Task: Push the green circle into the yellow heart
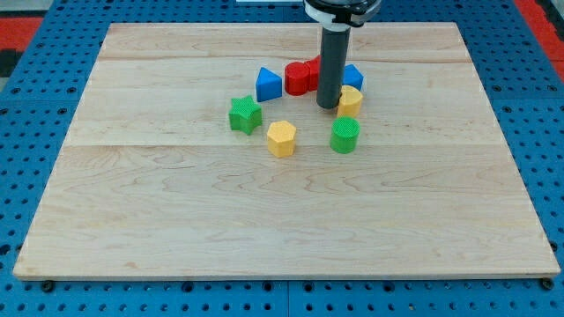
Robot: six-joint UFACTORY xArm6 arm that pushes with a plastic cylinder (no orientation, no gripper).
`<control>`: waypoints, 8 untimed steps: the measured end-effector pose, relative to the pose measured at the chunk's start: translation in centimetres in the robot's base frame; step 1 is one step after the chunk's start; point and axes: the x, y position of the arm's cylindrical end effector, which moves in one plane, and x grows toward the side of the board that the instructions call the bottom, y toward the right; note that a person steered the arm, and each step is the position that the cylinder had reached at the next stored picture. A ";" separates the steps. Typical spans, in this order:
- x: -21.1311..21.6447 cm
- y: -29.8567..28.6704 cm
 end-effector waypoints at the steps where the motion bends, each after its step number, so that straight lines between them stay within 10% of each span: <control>1: 0.5 0.0; 8: 12.4 2.4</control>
